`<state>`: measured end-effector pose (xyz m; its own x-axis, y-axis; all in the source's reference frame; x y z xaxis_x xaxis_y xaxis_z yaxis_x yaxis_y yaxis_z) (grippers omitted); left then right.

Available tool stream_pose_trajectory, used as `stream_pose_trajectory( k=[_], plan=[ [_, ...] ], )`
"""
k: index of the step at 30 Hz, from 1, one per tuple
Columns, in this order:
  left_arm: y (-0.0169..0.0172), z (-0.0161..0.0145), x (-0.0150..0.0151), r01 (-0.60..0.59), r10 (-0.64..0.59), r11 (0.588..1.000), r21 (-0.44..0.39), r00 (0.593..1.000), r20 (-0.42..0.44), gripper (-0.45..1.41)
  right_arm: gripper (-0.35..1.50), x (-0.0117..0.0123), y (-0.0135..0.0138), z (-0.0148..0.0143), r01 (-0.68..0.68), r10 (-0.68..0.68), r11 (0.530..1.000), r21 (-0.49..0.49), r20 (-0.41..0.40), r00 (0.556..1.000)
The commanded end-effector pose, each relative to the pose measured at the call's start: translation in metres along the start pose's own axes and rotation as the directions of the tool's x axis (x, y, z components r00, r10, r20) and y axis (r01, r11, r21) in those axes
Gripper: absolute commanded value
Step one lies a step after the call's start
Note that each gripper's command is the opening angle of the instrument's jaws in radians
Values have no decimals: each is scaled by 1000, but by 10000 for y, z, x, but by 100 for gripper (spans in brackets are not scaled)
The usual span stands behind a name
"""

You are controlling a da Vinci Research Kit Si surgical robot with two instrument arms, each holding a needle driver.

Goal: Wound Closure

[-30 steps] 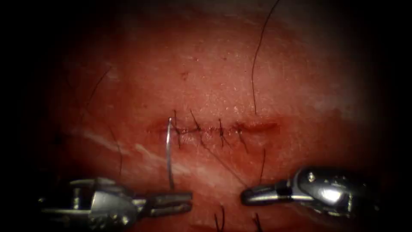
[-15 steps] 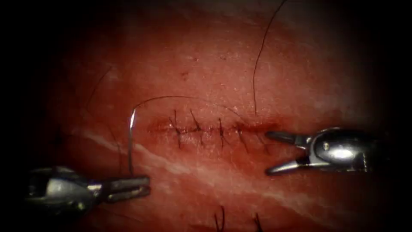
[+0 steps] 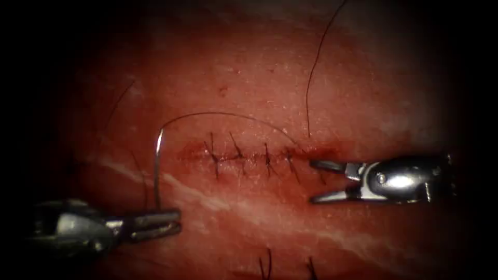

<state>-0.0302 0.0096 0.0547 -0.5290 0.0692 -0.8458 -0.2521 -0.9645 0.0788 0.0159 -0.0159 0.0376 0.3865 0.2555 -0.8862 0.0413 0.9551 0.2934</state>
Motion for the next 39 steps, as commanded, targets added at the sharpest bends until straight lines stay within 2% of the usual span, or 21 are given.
stream_pose_trajectory(
  k=[1, 7, 14, 21, 25, 28, 29, 30, 31, 32, 33, 35, 39],
  plan=[
    [6, 8, -4, 2, -2, 1000, -3, 1000, -1, -45, -35, -7, -9, 1, -19, 19, 1000, -20, 15, 1000],
    [2, 12, -13, 2, -2, 1000, 0, 1000, 2, -45, -35, 3, -20, -7, -65, 65, 997, -32, 22, 998],
    [-6, 22, -49, -3, 3, 1000, 19, 1000, -7, -45, -35, 36, -61, -4, -72, 72, 997, 17, -5, 997],
    [-5, 30, -80, 10, -9, 1000, 29, 1000, -1, -45, -35, 69, -90, 9, -66, 67, 996, 55, -28, 997],
    [-4, 31, -85, 8, -8, 999, 33, 1000, 2, -45, -35, 83, -99, 17, -70, 73, 995, 69, -30, 997],
    [-4, 30, -85, 9, -9, 999, 34, 1000, 4, -45, -35, 84, -93, 18, -47, 49, 997, 65, -30, 998],
    [-4, 30, -85, 9, -9, 999, 34, 1000, 4, -45, -11, 82, -90, 18, -42, 44, 997, 65, -31, 999],
    [-4, 30, -85, 9, -9, 999, 35, 1000, 4, -45, 31, 78, -86, 17, -37, 39, 997, 61, -28, 999],
    [-4, 30, -85, 9, -9, 999, 35, 1000, 5, -45, 63, 74, -83, 16, -38, 39, 998, 54, -24, 999],
    [-5, 30, -86, 9, -10, 999, 35, 1000, 5, -45, 86, 71, -80, 14, -39, 39, 998, 42, -18, 999],
    [-6, 29, -87, 9, -10, 999, 35, 1000, 5, -45, 101, 65, -76, 11, -28, 28, 999, 17, -4, 1000],
    [-8, 29, -90, 10, -10, 999, 34, 1000, 5, -45, 111, 56, -69, 5, -24, 24, 1000, -12, 12, 1000],
    [-14, 25, -100, 23, -23, 999, 38, 1000, -2, -45, 113, 39, -55, -5, -17, 18, 999, -35, 15, 1000]
  ],
)
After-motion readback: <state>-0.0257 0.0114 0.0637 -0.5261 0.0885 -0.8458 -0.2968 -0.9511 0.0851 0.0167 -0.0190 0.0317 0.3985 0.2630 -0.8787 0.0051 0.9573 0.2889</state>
